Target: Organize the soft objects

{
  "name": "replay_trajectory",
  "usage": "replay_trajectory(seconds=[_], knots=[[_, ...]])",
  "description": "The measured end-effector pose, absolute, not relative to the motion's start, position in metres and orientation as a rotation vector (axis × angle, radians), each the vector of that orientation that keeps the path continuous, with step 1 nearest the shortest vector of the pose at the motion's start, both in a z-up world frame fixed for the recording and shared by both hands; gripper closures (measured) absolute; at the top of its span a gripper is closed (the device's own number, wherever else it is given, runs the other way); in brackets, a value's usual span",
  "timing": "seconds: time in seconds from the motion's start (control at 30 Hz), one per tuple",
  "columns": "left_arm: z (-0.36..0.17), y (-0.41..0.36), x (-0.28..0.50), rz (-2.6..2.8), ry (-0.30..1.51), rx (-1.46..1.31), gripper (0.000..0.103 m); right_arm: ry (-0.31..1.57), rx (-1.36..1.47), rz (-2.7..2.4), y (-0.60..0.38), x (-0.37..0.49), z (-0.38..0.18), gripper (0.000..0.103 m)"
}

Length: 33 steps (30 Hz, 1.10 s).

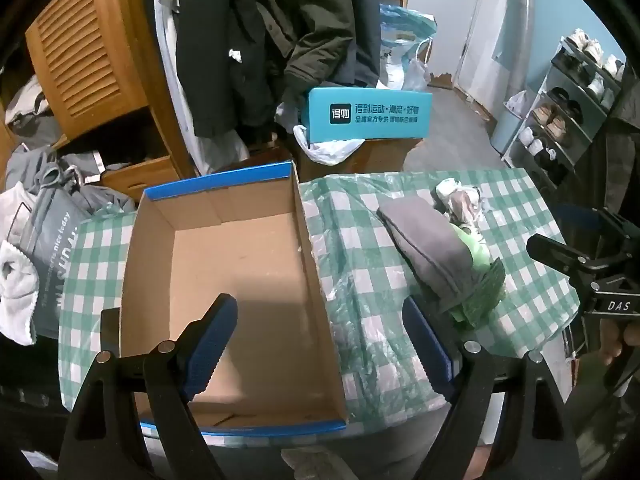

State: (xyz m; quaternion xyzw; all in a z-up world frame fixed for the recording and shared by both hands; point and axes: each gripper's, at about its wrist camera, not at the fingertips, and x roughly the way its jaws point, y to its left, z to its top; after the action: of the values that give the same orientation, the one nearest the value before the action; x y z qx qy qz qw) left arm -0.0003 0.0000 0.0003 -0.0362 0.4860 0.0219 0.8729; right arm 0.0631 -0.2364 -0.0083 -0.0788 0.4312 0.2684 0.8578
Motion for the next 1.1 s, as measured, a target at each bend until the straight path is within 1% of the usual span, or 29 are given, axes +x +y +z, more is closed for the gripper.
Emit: replay_trajectory(seconds=[1.1], knots=[[0.005,0.0027,-0.0012,0.04,1.001,-0.082,0.017,0.928,-0.184,0.562,-0.2313,0.0603,-0.0147,0.002]])
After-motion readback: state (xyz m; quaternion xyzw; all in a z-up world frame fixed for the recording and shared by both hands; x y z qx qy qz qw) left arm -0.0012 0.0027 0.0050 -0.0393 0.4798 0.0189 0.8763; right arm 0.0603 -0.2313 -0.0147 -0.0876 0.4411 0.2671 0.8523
